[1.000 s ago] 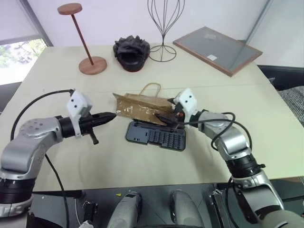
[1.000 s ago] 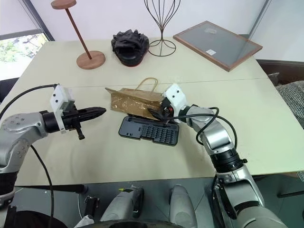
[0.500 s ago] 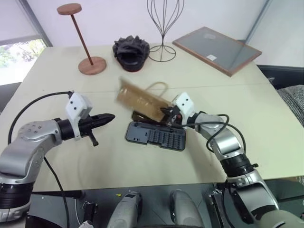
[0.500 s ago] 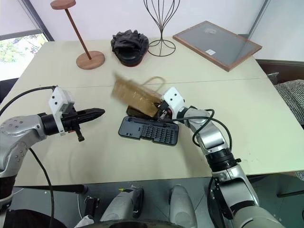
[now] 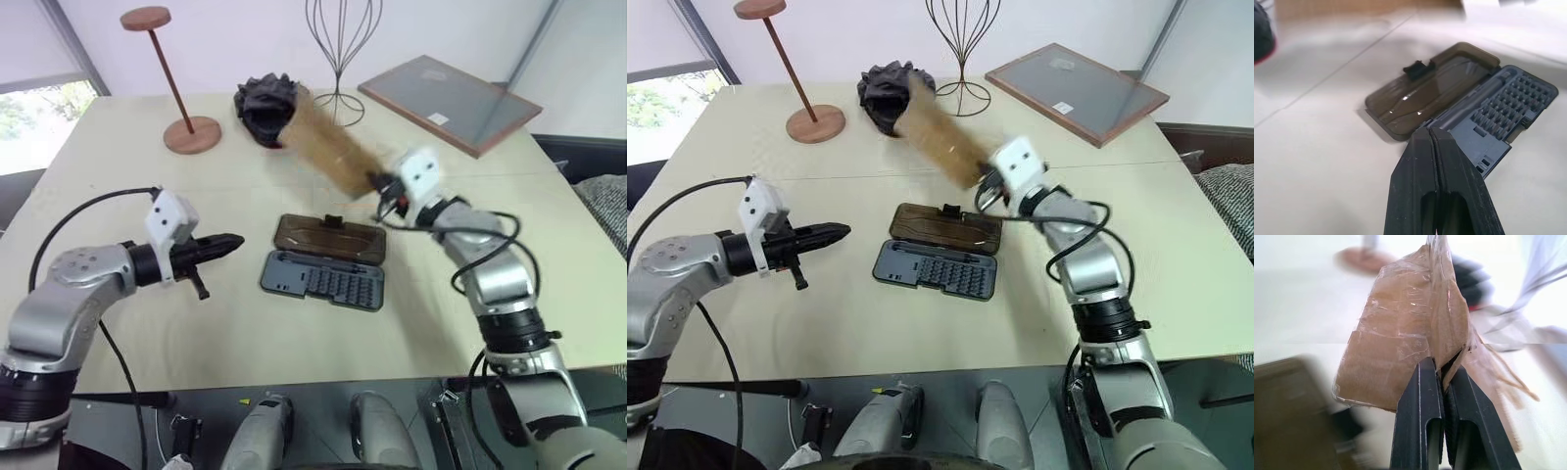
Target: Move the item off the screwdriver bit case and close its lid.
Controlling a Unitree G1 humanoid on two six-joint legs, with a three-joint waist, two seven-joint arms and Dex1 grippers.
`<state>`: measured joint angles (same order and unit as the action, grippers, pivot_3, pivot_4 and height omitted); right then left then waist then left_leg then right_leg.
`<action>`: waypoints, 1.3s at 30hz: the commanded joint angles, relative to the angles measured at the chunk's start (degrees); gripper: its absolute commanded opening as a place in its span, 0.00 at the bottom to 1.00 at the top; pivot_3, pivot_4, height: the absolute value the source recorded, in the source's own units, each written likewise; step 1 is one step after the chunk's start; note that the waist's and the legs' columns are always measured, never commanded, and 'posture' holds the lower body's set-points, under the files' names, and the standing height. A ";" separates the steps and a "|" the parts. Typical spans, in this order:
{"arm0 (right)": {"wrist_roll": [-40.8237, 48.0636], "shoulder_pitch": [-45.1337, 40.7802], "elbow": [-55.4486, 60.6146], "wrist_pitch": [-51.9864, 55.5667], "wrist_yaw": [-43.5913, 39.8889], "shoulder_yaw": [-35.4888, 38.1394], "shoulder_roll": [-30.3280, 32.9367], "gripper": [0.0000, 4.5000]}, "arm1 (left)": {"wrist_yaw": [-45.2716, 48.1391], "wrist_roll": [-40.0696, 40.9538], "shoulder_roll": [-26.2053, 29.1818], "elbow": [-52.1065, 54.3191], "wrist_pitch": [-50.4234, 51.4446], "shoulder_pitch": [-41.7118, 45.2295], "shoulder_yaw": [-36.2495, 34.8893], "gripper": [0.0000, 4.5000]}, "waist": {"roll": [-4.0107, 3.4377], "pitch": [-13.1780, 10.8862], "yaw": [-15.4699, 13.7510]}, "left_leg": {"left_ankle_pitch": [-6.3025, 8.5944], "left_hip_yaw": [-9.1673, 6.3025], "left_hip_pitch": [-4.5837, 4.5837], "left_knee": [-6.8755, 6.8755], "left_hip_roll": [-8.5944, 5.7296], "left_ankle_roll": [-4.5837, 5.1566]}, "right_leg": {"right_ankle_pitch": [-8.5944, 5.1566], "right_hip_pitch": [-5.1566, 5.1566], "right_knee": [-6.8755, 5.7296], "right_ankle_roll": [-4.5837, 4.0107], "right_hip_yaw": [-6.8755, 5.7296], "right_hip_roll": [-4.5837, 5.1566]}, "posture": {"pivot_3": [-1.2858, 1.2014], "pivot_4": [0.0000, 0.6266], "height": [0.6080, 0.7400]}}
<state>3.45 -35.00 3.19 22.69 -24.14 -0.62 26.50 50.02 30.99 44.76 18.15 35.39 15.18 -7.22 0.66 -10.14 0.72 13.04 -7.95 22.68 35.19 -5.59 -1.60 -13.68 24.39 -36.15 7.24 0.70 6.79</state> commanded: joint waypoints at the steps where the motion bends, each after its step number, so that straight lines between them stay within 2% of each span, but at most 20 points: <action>1: -2.66 -0.40 3.10 -1.07 4.55 5.62 3.09 0.02 | 0.38 -0.62 -0.16 0.06 -1.53 1.31 0.47 0.00 | -0.01 0.00 -0.02 | 0.00 0.00 0.00 0.00 0.00 0.00 | 0.00 0.00 0.00 0.00 0.00 0.00 | 0.52 0.24 1.00; 6: -6.95 3.27 3.70 -2.84 9.02 10.14 8.14 0.02 | 1.03 -1.51 -0.61 -1.43 -2.57 2.35 1.87 0.00 | 0.00 0.00 -0.02 | 0.00 0.06 0.00 -0.01 0.00 0.00 | 0.00 0.00 0.00 0.00 0.03 0.01 | 0.52 0.24 1.00; 10: -14.67 8.53 1.92 -1.15 15.56 13.46 13.35 0.02 | 2.21 -2.57 -1.30 -3.64 -3.74 4.12 3.48 0.00 | -0.01 0.00 -0.01 | 0.00 0.15 -0.02 -0.01 0.01 0.00 | 0.00 0.00 -0.02 0.00 0.06 0.00 | 0.52 0.24 1.00; 14: -15.03 12.31 2.02 3.33 17.55 15.81 12.60 0.02 | 3.20 -3.75 -2.00 -6.11 -5.14 5.60 4.79 0.00 | -0.01 0.01 0.11 | 0.00 0.24 -0.03 -0.01 0.02 0.01 | 0.00 -0.01 0.00 0.00 0.10 0.00 | 0.52 0.24 1.00; 23: -11.49 17.30 3.85 9.58 17.09 17.57 6.71 0.02 | 4.44 -5.33 -3.58 -9.34 -7.24 7.48 6.09 0.00 | -0.02 0.01 0.18 | 0.01 0.29 -0.13 -0.01 0.06 0.02 | 0.01 -0.04 -0.04 0.00 0.17 0.00 | 0.52 0.24 1.00; 26: -10.69 18.48 3.95 12.12 16.75 17.62 5.78 0.22 | 4.87 -5.76 -3.90 -9.66 -7.48 7.73 6.31 0.00 | -0.02 0.01 0.08 | 0.00 0.28 -0.13 -0.01 0.05 0.02 | 0.01 -0.04 -0.03 0.00 0.17 0.00 | 0.52 0.24 1.00; 32: -11.30 19.81 4.72 15.03 16.81 17.59 6.82 0.90 | 5.44 -6.13 -4.15 -9.84 -7.89 7.35 6.28 0.00 | -0.02 0.01 0.14 | 0.01 0.28 -0.13 -0.01 0.05 0.02 | 0.01 -0.05 -0.03 0.00 0.18 0.00 | 0.52 0.24 1.00; 33: -11.63 19.86 5.09 15.24 17.27 17.95 7.03 0.99 | 5.39 -6.17 -4.29 -10.06 -8.07 7.43 6.19 0.00 | -0.02 0.01 0.16 | 0.01 0.28 -0.14 -0.01 0.05 0.02 | 0.01 -0.05 -0.03 0.00 0.18 0.00 | 0.52 0.24 1.00; 35: -12.18 19.68 5.91 14.92 18.45 18.83 7.22 0.99 | 5.30 -6.29 -4.52 -10.50 -8.36 7.69 6.08 0.00 | -0.03 0.01 0.14 | 0.01 0.28 -0.14 -0.01 0.05 0.02 | 0.01 -0.05 -0.04 0.00 0.18 -0.01 | 0.52 0.24 1.00; 39: -16.21 16.63 11.08 7.68 27.14 23.16 8.42 0.99 | 5.38 -6.42 -5.19 -11.88 -9.22 8.60 5.68 0.00 | -0.06 0.00 0.08 | 0.01 0.28 -0.14 -0.01 0.04 0.02 | 0.01 -0.05 -0.04 0.00 0.18 0.00 | 0.52 0.24 1.00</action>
<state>-10.40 -15.73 9.07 34.48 -0.85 19.20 32.79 55.11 24.40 39.66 6.05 27.65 22.46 -0.73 0.61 -10.14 0.80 13.04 -7.67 22.54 35.18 -5.55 -1.58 -13.67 24.35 -36.19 7.24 0.89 6.79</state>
